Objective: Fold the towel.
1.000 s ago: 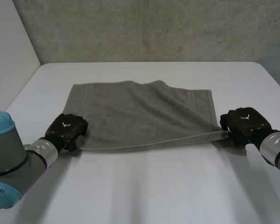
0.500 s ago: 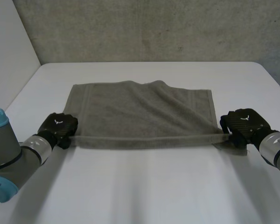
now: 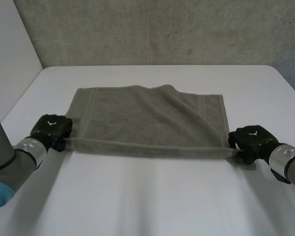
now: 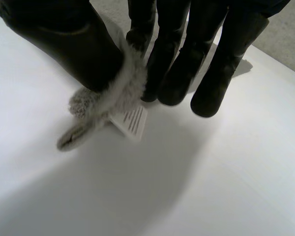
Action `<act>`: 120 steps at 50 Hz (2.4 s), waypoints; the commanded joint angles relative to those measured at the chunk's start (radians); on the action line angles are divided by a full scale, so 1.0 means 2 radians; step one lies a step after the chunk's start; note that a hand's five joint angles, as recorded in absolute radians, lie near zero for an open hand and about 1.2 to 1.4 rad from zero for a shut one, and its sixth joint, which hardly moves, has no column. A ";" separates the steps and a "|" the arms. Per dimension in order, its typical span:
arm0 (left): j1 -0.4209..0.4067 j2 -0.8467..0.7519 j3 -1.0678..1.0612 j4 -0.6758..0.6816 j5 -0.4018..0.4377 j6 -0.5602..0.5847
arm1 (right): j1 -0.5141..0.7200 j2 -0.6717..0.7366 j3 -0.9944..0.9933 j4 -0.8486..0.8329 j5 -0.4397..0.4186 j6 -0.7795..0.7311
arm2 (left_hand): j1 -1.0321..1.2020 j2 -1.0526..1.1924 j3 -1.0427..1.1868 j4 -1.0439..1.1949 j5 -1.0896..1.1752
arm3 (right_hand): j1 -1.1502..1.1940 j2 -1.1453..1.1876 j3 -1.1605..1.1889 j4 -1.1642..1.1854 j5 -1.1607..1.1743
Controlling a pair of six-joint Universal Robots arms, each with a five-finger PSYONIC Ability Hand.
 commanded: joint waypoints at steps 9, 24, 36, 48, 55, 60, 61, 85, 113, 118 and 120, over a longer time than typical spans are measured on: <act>-0.014 0.127 0.001 -0.061 -0.010 -0.009 | -0.005 -0.159 -0.056 0.042 -0.002 -0.002 | 0.072 0.027 0.027 0.019 0.053 | 0.047 0.046 0.047 0.046 0.042; -0.007 0.260 -0.003 -0.113 0.000 -0.038 | -0.023 -0.228 -0.134 0.207 -0.007 -0.183 | 0.072 0.027 0.027 0.019 0.053 | 0.047 0.046 0.047 0.046 0.042; -0.010 0.119 0.040 -0.111 0.040 -0.040 | -0.008 -0.094 -0.165 0.184 -0.004 -0.237 | 0.072 0.027 0.027 0.019 0.053 | 0.047 0.046 0.047 0.046 0.042; -0.033 -0.076 0.231 -0.111 0.018 -0.039 | 0.034 0.075 -0.286 0.110 0.033 -0.232 | 0.072 0.027 0.027 0.019 0.053 | 0.047 0.046 0.047 0.046 0.042; -0.060 -0.175 0.370 -0.110 0.002 -0.039 | 0.065 0.154 -0.347 0.038 0.074 -0.228 | 0.072 0.027 0.027 0.019 0.053 | 0.047 0.046 0.047 0.046 0.042; -0.069 -0.222 0.436 -0.103 0.001 -0.039 | 0.077 0.191 -0.372 -0.002 0.089 -0.227 | 0.072 0.027 0.027 0.019 0.053 | 0.047 0.046 0.047 0.046 0.042; -0.069 -0.222 0.436 -0.103 0.001 -0.039 | 0.077 0.191 -0.372 -0.002 0.089 -0.227 | 0.072 0.027 0.027 0.019 0.053 | 0.047 0.046 0.047 0.046 0.042; -0.082 -0.215 0.448 -0.091 -0.043 -0.058 | 0.099 0.178 -0.420 -0.037 0.146 -0.079 | -0.490 -0.535 -0.535 -0.543 -0.509 | -0.564 -0.565 -0.564 -0.565 -0.569; -0.075 0.059 0.027 0.034 -0.047 -0.145 | 0.045 0.011 -0.101 0.034 0.117 -0.059 | -0.504 -0.548 -0.548 -0.556 -0.522 | -0.485 -0.487 -0.486 -0.486 -0.490; -0.075 0.047 0.025 0.041 -0.046 -0.148 | 0.031 0.054 -0.100 -0.010 0.108 -0.062 | -0.504 -0.548 -0.548 -0.556 -0.522 | -0.434 -0.435 -0.435 -0.435 -0.439; -0.075 0.044 0.027 0.041 -0.046 -0.149 | 0.028 0.068 -0.102 -0.024 0.107 -0.062 | -0.504 -0.548 -0.548 -0.556 -0.522 | -0.415 -0.416 -0.415 -0.416 -0.420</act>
